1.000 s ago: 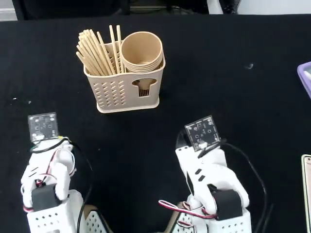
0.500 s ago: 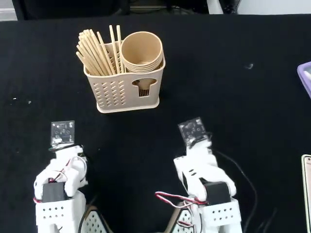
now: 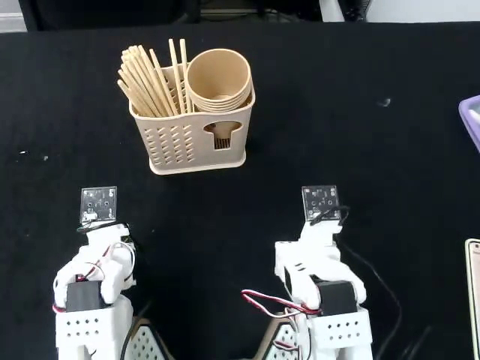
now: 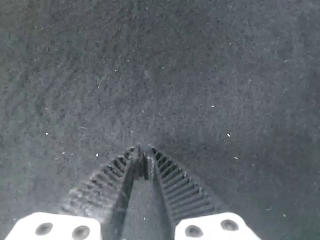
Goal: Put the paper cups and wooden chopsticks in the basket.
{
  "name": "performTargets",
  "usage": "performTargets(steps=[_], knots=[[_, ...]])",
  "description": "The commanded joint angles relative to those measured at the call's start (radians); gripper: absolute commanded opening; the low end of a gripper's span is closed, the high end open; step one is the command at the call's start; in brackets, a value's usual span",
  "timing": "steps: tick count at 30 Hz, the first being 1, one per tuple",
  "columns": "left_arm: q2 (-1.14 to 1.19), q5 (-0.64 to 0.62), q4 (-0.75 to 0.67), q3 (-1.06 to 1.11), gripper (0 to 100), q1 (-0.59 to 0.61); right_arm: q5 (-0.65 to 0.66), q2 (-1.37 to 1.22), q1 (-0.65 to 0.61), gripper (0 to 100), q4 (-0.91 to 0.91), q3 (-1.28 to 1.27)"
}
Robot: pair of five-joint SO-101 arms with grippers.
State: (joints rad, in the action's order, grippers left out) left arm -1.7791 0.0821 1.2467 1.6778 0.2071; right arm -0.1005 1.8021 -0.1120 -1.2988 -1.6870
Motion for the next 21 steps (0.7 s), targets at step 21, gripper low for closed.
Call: performTargets(steps=[21], knots=[[-0.052, -0.009, -0.014, 0.022, 3, -0.024, -0.011, 0.094, 0.015, 1.2, -0.006, 0.002]])
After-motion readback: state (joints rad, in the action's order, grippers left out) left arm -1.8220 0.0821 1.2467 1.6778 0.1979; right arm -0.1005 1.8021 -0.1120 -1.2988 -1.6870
